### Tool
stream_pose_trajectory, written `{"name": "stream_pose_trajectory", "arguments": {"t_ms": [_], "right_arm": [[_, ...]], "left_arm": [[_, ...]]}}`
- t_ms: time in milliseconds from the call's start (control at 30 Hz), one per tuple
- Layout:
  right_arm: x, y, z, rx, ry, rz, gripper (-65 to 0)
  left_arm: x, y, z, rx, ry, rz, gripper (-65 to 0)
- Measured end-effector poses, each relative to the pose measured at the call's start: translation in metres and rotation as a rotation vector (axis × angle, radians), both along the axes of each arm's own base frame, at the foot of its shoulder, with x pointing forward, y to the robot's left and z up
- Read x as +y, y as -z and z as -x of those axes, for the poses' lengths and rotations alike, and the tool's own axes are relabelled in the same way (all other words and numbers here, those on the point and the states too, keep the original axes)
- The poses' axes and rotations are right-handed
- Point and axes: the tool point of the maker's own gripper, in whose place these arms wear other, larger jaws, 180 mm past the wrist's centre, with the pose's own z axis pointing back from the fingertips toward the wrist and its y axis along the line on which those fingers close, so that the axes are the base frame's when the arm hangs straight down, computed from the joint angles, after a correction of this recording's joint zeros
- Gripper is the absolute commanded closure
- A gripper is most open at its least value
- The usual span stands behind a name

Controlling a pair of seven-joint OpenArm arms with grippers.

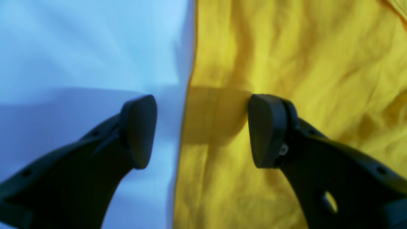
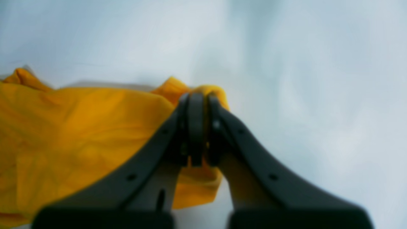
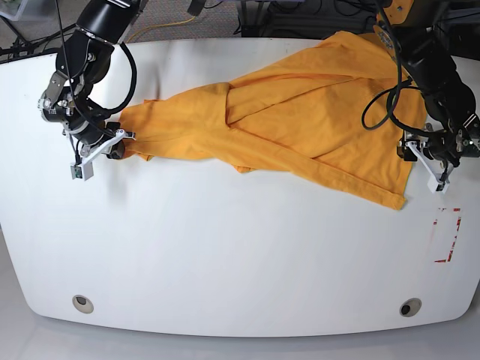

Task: Fold the T-shirt properly
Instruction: 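Drag the shirt edge with the left gripper, then regrasp nearby, then lift the shirt with both grippers and shake it flat onto the table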

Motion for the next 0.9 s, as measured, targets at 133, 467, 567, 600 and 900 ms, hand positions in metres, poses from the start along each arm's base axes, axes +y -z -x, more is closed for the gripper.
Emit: {"name": "stream_pose_trajectory", "arguments": {"t_ms": [133, 467, 567, 600, 900], "right_arm": [[0.000, 0.000, 0.000, -0.001, 0.000, 0.000, 0.0], [0.000, 0.001, 0.001, 0.003, 0.000, 0.000, 0.0], [0.000, 0.001, 0.001, 0.002, 0.000, 0.000, 0.0], [0.000, 0.001, 0.001, 0.003, 0.000, 0.000, 0.0], [0.000, 0.001, 0.002, 0.004, 0.001, -0.001, 0.0]], "left_arm": [[-0.004, 0.000, -0.003, -0.008, 0.005, 0.011, -42.1], [-0.076, -0.002, -0.027, -0.081, 0.151, 0.167, -41.5], [-0.075, -0.003, -0.028, -0.090, 0.145, 0.176, -41.4], [-0.075, -0.003, -0.028, -0.091, 0.143, 0.178, -41.3], [-0.070, 0.001, -0.023, -0.061, 0.148, 0.151, -4.7]]}}
